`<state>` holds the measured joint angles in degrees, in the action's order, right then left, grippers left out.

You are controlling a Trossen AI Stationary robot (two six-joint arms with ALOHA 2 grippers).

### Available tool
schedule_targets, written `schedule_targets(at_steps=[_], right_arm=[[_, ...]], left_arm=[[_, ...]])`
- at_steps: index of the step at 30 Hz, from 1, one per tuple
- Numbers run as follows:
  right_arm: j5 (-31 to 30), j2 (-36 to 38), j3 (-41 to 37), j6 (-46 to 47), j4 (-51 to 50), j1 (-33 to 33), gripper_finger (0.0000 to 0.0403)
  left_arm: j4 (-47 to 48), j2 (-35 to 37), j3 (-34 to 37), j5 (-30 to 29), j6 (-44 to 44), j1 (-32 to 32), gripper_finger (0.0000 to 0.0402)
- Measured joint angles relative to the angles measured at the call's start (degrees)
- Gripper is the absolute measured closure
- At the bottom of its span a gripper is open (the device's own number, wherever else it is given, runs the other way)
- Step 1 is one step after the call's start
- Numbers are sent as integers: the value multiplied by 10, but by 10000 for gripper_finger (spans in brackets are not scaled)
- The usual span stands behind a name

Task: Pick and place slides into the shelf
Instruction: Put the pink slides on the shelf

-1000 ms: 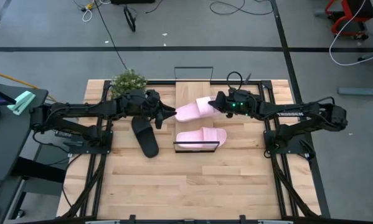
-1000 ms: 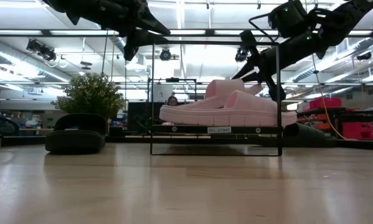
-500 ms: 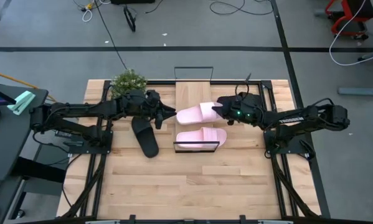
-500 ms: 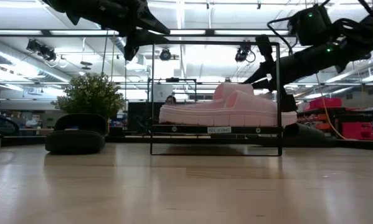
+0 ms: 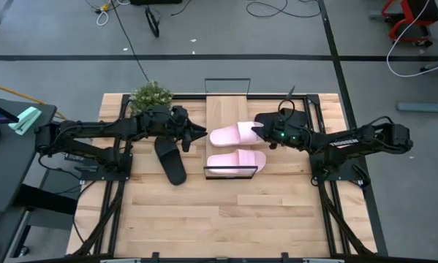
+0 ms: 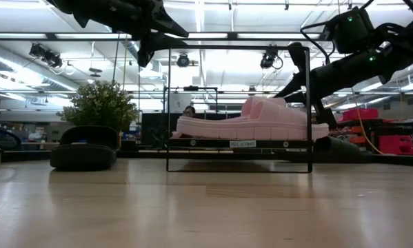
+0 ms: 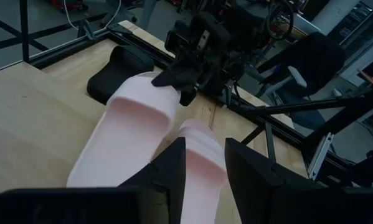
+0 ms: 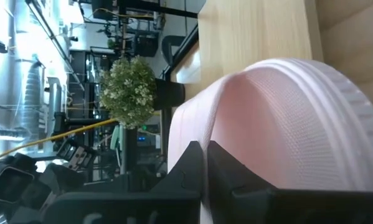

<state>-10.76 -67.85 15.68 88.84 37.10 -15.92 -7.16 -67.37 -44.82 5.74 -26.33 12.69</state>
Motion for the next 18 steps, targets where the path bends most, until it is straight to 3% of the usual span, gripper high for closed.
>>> schedule_targets(at_steps=[8,18], right_arm=[[2,0,-7,-3,7,0,396],[-4,0,-51,6,90,0,396]], left_arm=[[-2,0,0,0,0,4,283],[-3,0,0,0,0,7,283]])
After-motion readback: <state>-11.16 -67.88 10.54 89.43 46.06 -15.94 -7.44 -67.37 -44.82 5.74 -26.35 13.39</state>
